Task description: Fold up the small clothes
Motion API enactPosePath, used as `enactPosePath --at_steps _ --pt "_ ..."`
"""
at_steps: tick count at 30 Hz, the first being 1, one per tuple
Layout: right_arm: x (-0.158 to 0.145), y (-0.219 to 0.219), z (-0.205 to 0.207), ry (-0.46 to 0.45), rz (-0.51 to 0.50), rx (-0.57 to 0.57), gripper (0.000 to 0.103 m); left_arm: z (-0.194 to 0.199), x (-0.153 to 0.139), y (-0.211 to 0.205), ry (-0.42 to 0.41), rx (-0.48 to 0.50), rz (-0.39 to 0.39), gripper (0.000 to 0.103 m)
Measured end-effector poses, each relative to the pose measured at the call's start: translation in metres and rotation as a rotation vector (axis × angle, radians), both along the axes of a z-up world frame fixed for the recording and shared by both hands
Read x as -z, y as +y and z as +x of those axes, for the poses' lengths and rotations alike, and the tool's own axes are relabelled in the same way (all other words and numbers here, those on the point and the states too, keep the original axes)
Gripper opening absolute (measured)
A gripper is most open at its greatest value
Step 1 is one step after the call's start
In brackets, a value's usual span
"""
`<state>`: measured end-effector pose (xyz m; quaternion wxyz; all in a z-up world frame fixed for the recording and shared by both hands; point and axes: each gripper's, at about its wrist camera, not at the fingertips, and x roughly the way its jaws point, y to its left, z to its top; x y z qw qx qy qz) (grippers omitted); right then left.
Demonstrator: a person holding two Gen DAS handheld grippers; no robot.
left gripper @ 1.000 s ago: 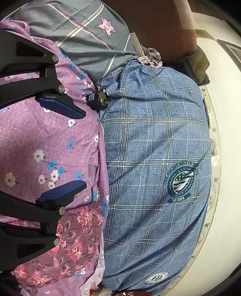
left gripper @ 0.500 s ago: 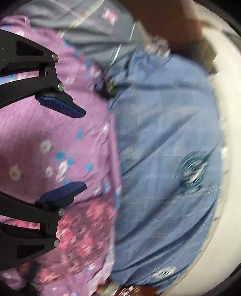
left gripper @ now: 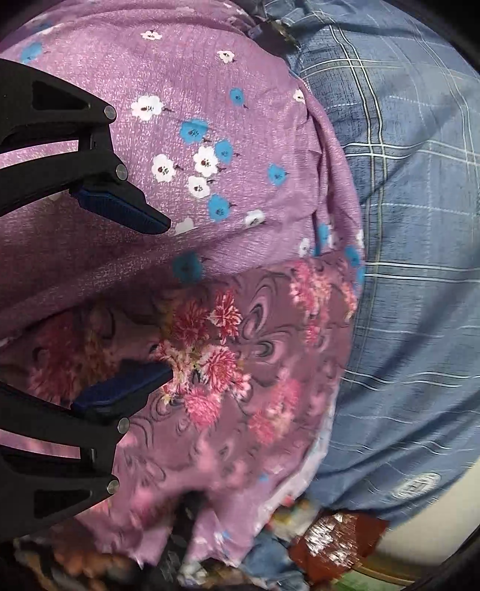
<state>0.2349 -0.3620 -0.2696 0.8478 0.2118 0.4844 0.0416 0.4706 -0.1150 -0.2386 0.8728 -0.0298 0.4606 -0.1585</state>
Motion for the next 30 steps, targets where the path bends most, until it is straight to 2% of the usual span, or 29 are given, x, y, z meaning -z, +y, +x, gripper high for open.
enactPosePath --at_steps 3,5,8,13,15,19,21,24,27,30 --pt "-0.012 -0.01 -0.004 -0.037 0.036 0.008 0.046 0.005 -0.007 0.007 0.01 -0.011 -0.056 0.071" --pt "-0.018 -0.024 -0.006 -0.068 0.069 0.038 0.047 0.007 -0.011 0.009 -0.014 -0.021 -0.084 0.071" --pt "-0.01 -0.053 -0.002 -0.05 0.164 0.097 0.052 0.012 -0.011 0.013 -0.012 -0.035 -0.114 0.072" --pt "0.023 -0.08 0.019 0.025 0.385 0.108 0.06 0.037 0.009 0.022 0.098 -0.039 -0.27 0.072" --pt "0.032 -0.082 0.025 0.042 0.436 0.102 0.061 0.047 0.02 0.025 0.145 -0.039 -0.318 0.072" --pt "0.035 -0.077 0.031 0.022 0.502 0.058 0.068 0.056 0.026 0.022 0.177 0.026 -0.399 0.072" --pt "0.038 -0.07 0.036 0.024 0.545 0.026 0.068 0.059 0.03 0.016 0.188 0.053 -0.406 0.071" --pt "0.037 -0.059 0.042 0.026 0.558 -0.021 0.068 0.063 0.036 0.011 0.187 0.066 -0.388 0.071" --pt "0.036 -0.04 0.047 0.031 0.552 -0.089 0.069 0.069 0.034 0.014 0.189 0.042 -0.403 0.069" --pt "0.035 -0.038 0.047 0.024 0.55 -0.09 0.069 0.069 0.024 0.021 0.137 0.015 -0.392 0.069"
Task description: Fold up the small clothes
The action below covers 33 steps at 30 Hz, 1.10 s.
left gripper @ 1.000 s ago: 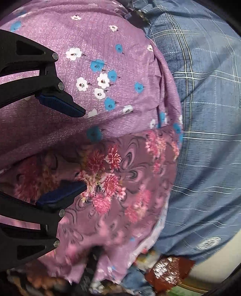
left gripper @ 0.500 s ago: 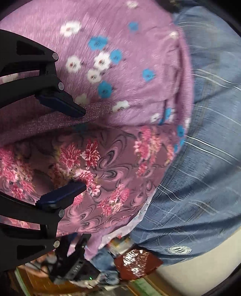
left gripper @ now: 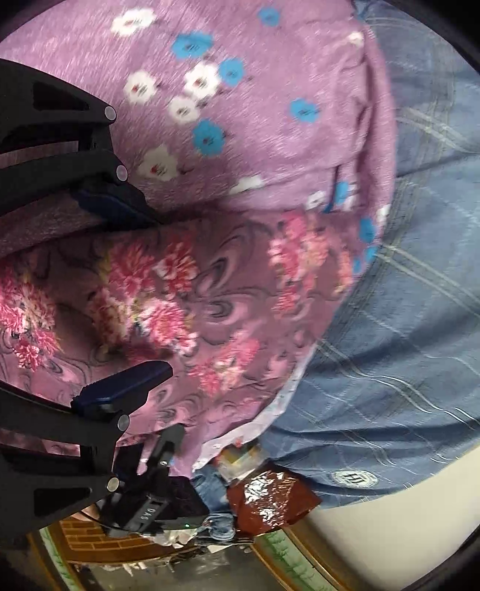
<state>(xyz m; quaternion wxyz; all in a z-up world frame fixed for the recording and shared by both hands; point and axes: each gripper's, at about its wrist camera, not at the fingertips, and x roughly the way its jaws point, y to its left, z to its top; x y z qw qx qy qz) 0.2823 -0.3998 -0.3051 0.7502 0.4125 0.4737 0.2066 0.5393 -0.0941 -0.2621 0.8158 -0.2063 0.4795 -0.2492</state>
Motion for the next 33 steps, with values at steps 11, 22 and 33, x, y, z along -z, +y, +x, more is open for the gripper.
enactPosePath --at_steps 11,22,33 --pt "0.002 0.0 -0.003 -0.017 -0.016 0.006 0.063 -0.021 -0.021 0.007 -0.119 0.035 -0.139 0.069" --pt "0.002 0.0 -0.004 -0.028 -0.016 0.008 0.063 -0.001 0.011 0.019 0.022 -0.049 -0.041 0.069" --pt "0.0 0.0 -0.006 -0.036 -0.022 0.018 0.061 0.006 0.013 -0.013 0.006 0.058 -0.019 0.05"
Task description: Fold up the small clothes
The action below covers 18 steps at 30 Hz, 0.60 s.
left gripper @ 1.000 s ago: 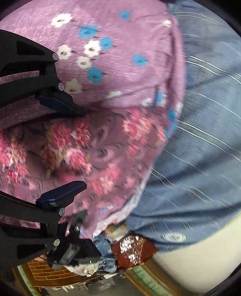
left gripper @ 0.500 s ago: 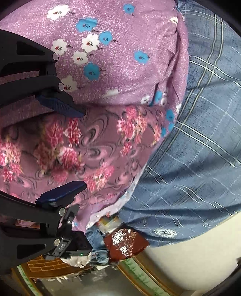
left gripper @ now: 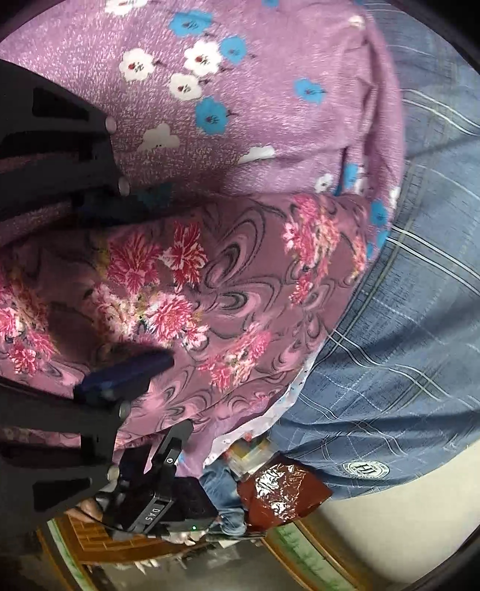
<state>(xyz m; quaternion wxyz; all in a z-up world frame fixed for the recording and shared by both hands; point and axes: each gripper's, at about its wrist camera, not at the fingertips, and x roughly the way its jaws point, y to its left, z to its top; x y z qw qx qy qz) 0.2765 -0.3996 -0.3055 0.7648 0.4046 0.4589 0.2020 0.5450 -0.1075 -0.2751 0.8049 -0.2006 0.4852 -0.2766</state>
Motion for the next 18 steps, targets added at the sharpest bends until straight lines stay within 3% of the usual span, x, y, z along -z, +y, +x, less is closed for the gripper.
enactPosePath --at_steps 2,4,7,14,18 --pt "-0.004 0.001 -0.001 -0.006 -0.013 0.004 0.053 -0.001 -0.005 -0.003 -0.023 -0.002 0.002 0.037" --pt "-0.013 0.004 -0.003 -0.029 -0.049 0.004 0.038 -0.002 -0.012 -0.003 -0.045 -0.006 -0.002 0.027" --pt "-0.031 0.013 -0.006 -0.065 -0.147 -0.005 0.027 -0.011 -0.024 -0.004 -0.085 0.001 0.003 0.022" --pt "-0.085 0.038 -0.029 -0.189 -0.372 -0.025 0.023 -0.041 -0.066 0.0 -0.16 0.039 -0.048 0.019" --pt "-0.121 0.039 -0.053 -0.277 -0.391 -0.006 0.023 -0.069 -0.103 0.026 -0.216 0.037 -0.052 0.019"
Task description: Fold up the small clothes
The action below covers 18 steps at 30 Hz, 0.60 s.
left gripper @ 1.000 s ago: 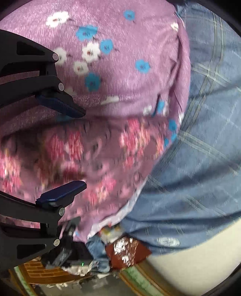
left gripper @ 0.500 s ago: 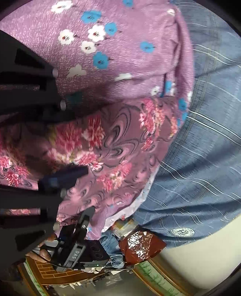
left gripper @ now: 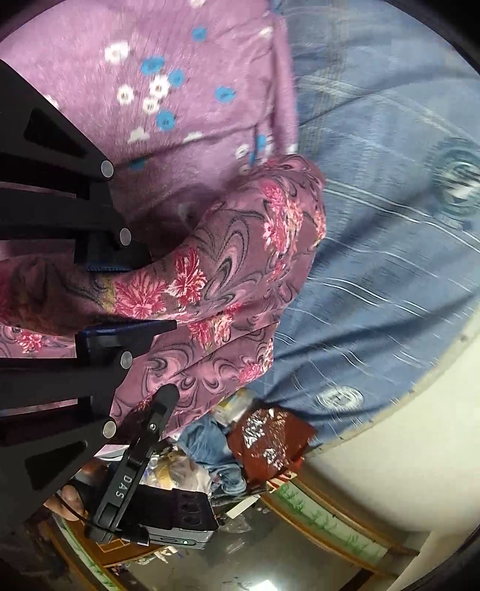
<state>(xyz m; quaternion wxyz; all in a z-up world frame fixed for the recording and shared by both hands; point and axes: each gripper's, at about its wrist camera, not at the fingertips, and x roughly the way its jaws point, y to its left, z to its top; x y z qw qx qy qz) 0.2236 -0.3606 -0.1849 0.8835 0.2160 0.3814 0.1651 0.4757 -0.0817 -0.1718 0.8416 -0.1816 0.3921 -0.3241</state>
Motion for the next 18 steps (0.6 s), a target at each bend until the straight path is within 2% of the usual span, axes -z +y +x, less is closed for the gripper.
enactPosePath --at_steps 4,6,10,12,14,15,16,17,18 --pt "-0.029 0.012 -0.023 -0.054 0.062 -0.031 0.023 -0.035 -0.031 0.037 -0.055 -0.025 0.024 0.019" --pt "-0.039 0.025 -0.033 -0.068 0.083 -0.061 0.023 -0.05 -0.038 0.055 -0.049 -0.045 0.044 0.019" --pt "-0.039 0.051 -0.045 -0.048 0.13 -0.095 0.023 -0.084 -0.035 0.091 -0.019 -0.075 0.119 0.019" --pt "-0.027 0.067 -0.048 -0.011 0.126 -0.107 0.023 -0.098 -0.014 0.102 0.026 -0.082 0.169 0.019" --pt "-0.007 0.08 -0.051 0.041 0.111 -0.121 0.023 -0.106 0.015 0.111 0.11 -0.099 0.221 0.021" --pt "0.01 0.088 -0.052 0.081 0.093 -0.121 0.023 -0.106 0.033 0.112 0.152 -0.115 0.266 0.023" --pt "0.027 0.094 -0.052 0.119 0.077 -0.119 0.025 -0.106 0.054 0.112 0.199 -0.136 0.362 0.025" --pt "0.044 0.099 -0.053 0.162 0.051 -0.114 0.028 -0.109 0.061 0.113 0.21 -0.137 0.39 0.031" --pt "0.057 0.104 -0.053 0.19 0.004 -0.093 0.04 -0.112 0.059 0.116 0.201 -0.145 0.376 0.033"
